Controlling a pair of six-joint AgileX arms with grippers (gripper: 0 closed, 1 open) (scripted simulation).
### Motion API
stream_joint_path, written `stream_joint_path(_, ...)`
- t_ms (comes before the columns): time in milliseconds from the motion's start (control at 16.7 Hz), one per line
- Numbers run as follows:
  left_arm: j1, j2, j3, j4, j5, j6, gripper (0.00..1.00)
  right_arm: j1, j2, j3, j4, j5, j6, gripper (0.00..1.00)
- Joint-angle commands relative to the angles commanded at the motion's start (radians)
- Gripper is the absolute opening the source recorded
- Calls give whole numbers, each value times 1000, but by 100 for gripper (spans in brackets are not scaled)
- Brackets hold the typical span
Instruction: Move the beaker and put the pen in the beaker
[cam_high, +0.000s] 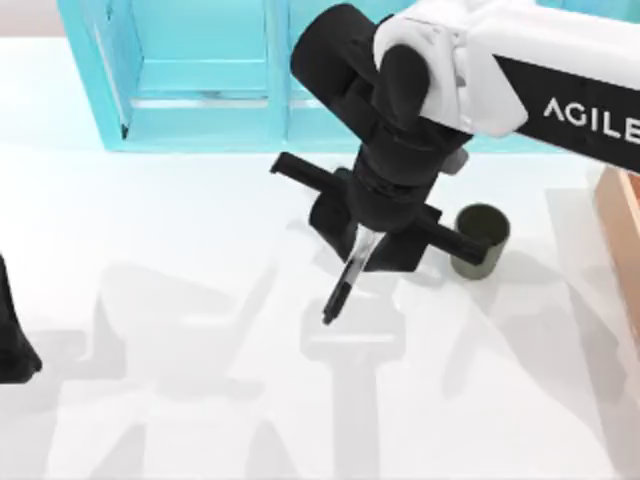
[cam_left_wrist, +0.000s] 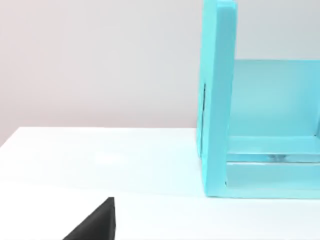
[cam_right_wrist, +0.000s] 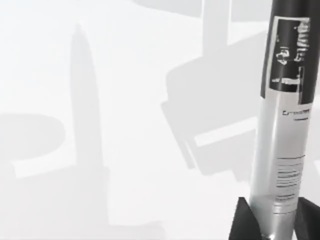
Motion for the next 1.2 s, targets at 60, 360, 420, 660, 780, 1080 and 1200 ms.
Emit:
stream_joint_path(60, 0, 0, 0, 0, 0, 0, 100, 4, -7, -4, 18, 11, -11, 0)
stream_joint_path(360, 0, 0, 0, 0, 0, 0, 100, 42, -42, -91, 255, 160, -133, 0)
stream_joint_path(420, 0, 0, 0, 0, 0, 0, 100, 49, -51, -123, 329, 203, -166, 0)
stream_joint_path(660, 0, 0, 0, 0, 0, 0, 100, 60, -105, -276, 658, 385, -313, 0)
stream_joint_path(780, 0, 0, 0, 0, 0, 0, 100, 61, -130, -349, 808, 471, -386, 0)
stream_joint_path(1080, 0, 0, 0, 0, 0, 0, 100, 82, -167, -540, 1047, 686, -594, 0)
stream_joint_path(1200, 0, 0, 0, 0, 0, 0, 100, 96, -183, -608, 1170, 758, -674, 0)
